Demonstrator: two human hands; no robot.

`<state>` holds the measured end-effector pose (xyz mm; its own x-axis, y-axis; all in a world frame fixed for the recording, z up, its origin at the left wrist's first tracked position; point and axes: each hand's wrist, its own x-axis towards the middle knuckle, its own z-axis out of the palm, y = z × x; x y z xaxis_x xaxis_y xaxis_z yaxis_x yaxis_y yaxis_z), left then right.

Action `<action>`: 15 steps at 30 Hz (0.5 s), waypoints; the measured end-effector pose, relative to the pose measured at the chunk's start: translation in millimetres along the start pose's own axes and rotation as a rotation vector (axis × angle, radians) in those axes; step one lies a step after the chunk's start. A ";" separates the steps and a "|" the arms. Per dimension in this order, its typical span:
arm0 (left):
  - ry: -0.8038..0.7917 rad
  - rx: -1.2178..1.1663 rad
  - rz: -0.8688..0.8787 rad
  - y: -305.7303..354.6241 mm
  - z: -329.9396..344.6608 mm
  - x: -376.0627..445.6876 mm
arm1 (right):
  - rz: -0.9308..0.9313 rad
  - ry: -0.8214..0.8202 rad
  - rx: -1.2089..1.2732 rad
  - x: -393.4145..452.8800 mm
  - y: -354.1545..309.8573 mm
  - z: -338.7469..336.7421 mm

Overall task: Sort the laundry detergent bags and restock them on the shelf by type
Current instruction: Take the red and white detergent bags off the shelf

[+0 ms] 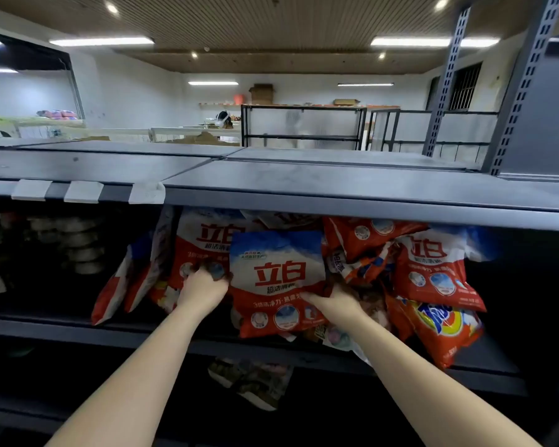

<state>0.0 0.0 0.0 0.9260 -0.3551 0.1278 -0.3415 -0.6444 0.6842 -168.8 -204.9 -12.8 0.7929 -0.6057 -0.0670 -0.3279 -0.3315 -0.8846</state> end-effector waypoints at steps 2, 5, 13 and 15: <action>0.040 0.053 -0.025 -9.0 1.7 10.9 | 0.029 -0.010 0.031 5.7 -2.5 8.8; 0.026 0.144 -0.140 -26.8 3.9 29.6 | 0.129 -0.059 0.062 15.6 -3.1 24.0; -0.022 -0.071 -0.220 -50.4 -0.7 81.3 | 0.268 0.157 -0.062 38.1 -9.4 52.8; 0.023 -0.135 -0.265 -54.9 -2.3 92.9 | 0.299 0.180 -0.048 40.9 -11.6 52.3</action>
<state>105.2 4.0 -24.0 0.9840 -0.1701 -0.0523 -0.0647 -0.6157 0.7853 -105.8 -188.0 -29.4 0.5563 -0.7974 -0.2337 -0.5590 -0.1510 -0.8153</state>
